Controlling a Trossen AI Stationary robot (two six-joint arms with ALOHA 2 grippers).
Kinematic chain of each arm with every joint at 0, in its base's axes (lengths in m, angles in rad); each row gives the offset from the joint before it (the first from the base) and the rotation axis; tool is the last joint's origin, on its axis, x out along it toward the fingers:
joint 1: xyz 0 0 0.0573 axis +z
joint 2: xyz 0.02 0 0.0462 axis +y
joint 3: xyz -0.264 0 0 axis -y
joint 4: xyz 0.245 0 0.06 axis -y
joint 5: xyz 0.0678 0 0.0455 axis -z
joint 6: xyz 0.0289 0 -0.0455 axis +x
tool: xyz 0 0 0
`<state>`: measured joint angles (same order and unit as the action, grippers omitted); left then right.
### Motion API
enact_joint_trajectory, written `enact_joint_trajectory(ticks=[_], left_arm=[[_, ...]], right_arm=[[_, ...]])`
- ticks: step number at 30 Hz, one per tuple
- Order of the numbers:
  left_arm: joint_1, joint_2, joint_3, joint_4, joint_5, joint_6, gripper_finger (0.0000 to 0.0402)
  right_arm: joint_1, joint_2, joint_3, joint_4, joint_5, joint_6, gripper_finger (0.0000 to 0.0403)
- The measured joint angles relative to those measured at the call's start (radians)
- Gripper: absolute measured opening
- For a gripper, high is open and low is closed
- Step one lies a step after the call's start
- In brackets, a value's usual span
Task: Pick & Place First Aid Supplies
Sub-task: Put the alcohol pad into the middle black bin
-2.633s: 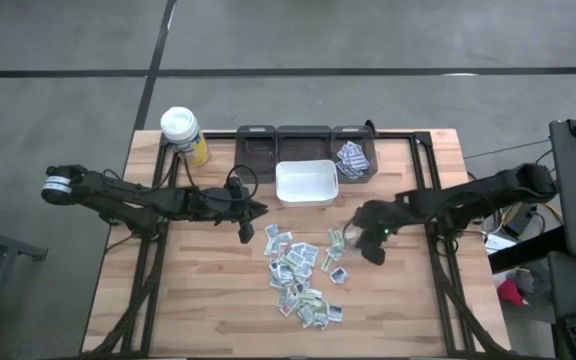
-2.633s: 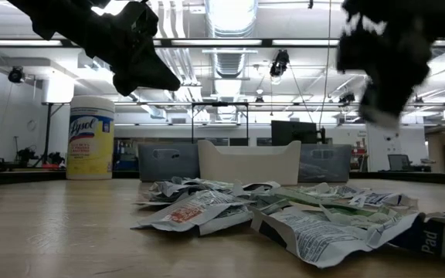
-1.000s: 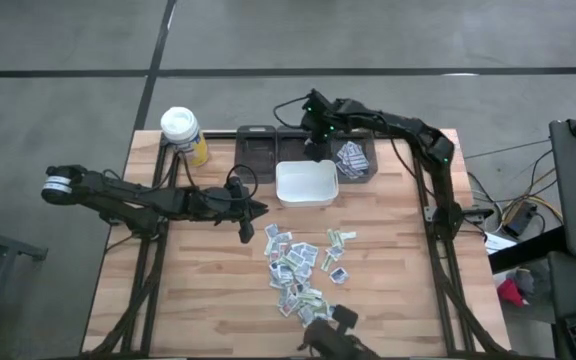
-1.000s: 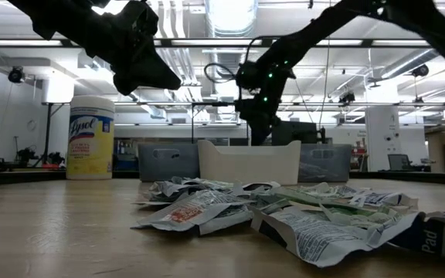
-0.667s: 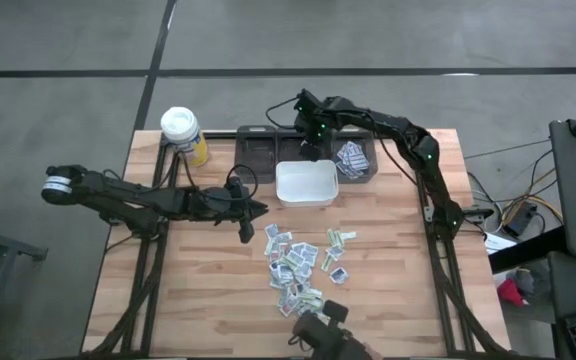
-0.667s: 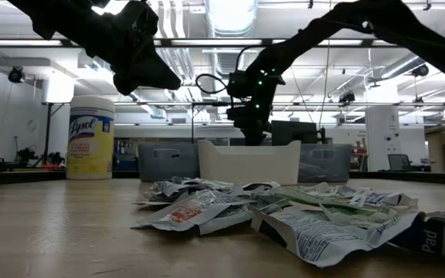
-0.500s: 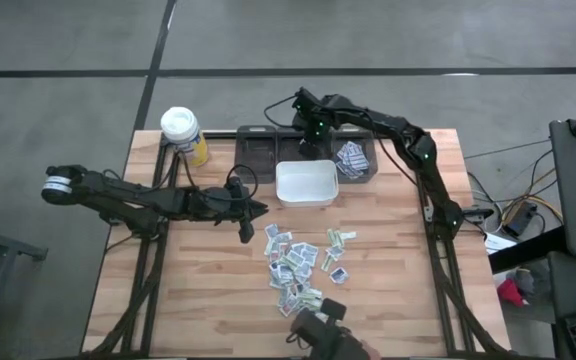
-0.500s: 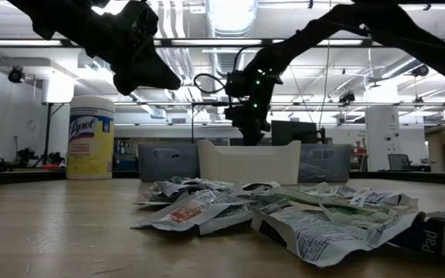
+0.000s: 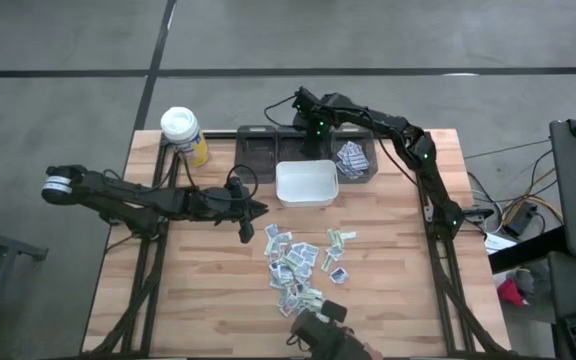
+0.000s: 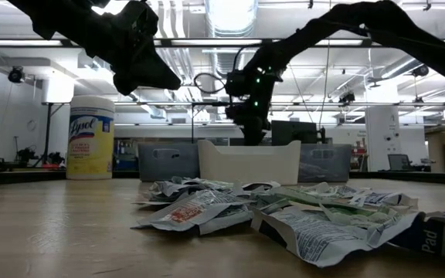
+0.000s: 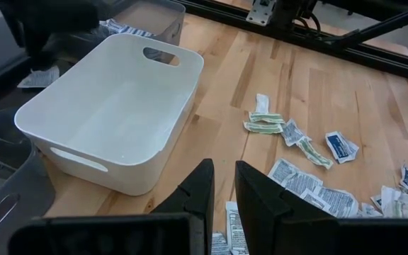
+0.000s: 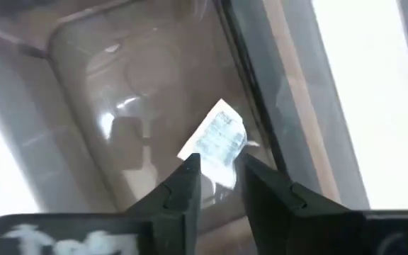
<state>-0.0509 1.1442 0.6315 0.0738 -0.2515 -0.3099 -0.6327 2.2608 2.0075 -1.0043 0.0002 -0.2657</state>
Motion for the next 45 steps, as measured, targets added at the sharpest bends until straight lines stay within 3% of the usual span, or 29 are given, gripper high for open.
enact_joint_trajectory(ticks=[4, 8, 10, 13, 21, 33, 41, 45], left_arm=[[0.0, 0.0, 0.0, 0.0, 0.0, 0.0, 0.0053], [0.0, 0.0, 0.0, -0.001, 0.003, 0.002, 0.0053], [0.0, 0.0, 0.0, -0.001, 0.003, 0.002, 0.0053], [0.0, 0.0, 0.0, -0.001, 0.003, 0.005, 0.0053], [0.0, 0.0, 0.0, 0.001, 0.004, 0.014, 0.0053], [-0.003, -0.001, -0.017, 0.032, 0.004, 0.025, 0.0053], [-0.006, -0.003, -0.169, 0.261, 0.032, -0.037, 0.0053], [-0.012, -0.003, -0.207, 0.267, 0.034, -0.062, 0.0053]], right_arm=[[0.005, -0.036, 0.102, -0.239, -0.117, 0.048, 0.0117], [0.011, -0.094, 0.174, -0.49, -0.337, 0.107, 0.0126], [0.018, -0.136, 0.179, -0.565, -0.454, 0.113, 0.0129], [0.042, -0.229, 0.127, -0.56, -0.54, 0.135, 0.013], [0.183, -0.512, -0.135, -0.514, -0.55, 0.172, 0.0117], [0.49, -0.887, -0.721, -0.06, -0.493, 0.469, 0.0096], [0.699, -0.954, -1.036, 0.265, -0.461, 0.66, 0.0095], [0.768, -0.906, -1.099, 0.288, -0.442, 0.736, 0.0092]])
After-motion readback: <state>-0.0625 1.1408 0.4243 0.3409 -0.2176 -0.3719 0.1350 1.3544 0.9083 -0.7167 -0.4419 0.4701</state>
